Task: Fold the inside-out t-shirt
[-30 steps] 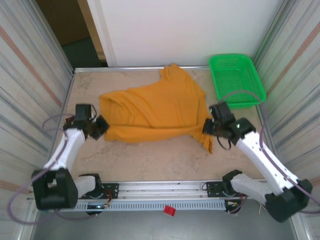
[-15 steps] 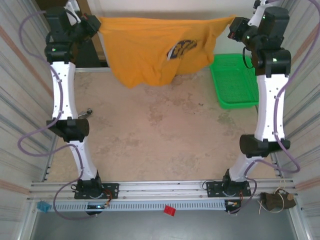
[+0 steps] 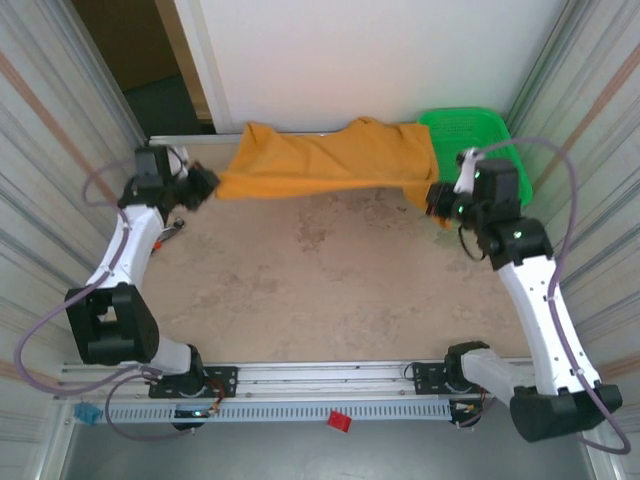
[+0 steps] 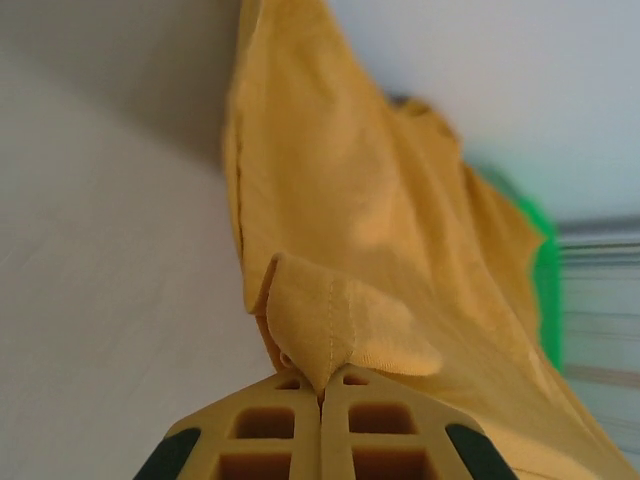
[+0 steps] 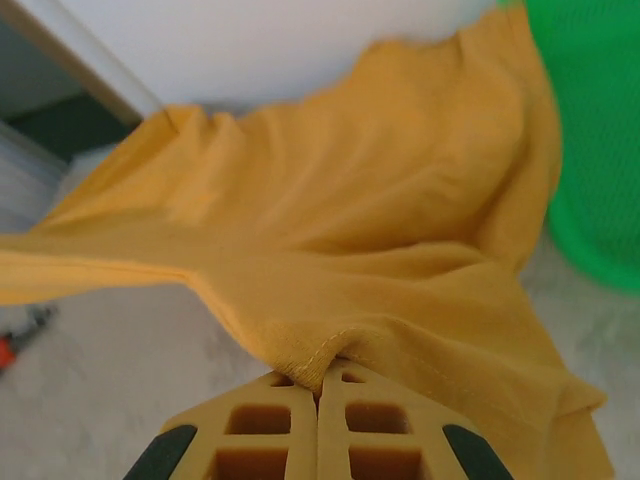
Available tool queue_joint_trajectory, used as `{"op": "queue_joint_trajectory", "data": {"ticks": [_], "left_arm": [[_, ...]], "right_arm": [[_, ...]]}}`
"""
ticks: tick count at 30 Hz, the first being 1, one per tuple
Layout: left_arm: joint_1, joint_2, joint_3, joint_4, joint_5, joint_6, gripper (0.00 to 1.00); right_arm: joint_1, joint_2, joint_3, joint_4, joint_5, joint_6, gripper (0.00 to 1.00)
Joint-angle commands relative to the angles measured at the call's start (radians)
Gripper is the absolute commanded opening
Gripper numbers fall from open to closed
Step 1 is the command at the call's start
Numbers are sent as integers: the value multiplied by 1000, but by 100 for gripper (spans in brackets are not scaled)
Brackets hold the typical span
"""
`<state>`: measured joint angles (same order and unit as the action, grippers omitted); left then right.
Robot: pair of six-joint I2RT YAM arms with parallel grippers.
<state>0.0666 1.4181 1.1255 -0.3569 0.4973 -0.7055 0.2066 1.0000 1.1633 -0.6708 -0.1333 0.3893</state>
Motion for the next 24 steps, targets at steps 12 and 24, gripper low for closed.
{"op": "queue_joint_trajectory", "data": {"ticks": [12, 24], "left_arm": [[15, -327, -521, -65, -189, -15, 0], [15, -433, -507, -190, -187, 16, 0]], "right_arm": [[341, -365, -395, -231, 193, 292, 0], [462, -262, -333, -293, 287, 308, 0]]}}
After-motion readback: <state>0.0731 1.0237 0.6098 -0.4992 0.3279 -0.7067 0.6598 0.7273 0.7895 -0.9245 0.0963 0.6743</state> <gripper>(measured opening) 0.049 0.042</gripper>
